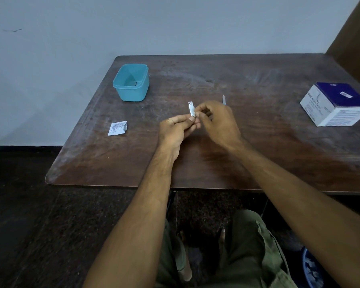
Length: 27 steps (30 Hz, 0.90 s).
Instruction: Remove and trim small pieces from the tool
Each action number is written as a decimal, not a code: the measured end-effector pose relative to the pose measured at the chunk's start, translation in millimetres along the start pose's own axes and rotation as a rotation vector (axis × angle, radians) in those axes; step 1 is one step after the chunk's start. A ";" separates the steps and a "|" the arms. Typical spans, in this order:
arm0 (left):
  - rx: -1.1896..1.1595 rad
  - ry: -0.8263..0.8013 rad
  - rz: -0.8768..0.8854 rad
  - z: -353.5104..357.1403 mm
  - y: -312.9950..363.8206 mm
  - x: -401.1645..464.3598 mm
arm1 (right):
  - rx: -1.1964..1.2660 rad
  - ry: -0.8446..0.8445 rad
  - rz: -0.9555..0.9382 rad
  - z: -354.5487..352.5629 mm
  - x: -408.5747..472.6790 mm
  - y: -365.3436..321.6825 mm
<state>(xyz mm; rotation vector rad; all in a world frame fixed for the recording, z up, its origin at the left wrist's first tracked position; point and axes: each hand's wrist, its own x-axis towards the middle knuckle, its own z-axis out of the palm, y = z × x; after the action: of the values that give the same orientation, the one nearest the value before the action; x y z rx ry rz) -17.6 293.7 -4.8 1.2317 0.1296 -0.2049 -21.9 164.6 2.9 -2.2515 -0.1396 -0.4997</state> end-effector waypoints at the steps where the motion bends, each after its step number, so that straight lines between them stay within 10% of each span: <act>1: 0.002 -0.001 0.002 0.1 -0.4 0.1 | -0.024 -0.011 -0.021 0.2 -2.8 1.8; 27: 0.076 0.005 0.054 2.8 -2.3 0.6 | -0.112 -0.034 0.006 6.7 -7.5 -4.9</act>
<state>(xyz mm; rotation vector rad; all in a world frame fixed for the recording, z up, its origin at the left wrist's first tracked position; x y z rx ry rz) -17.6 290.3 -6.2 1.3099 0.0934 -0.1612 -27.9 173.3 -0.6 -2.3702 -0.1245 -0.4767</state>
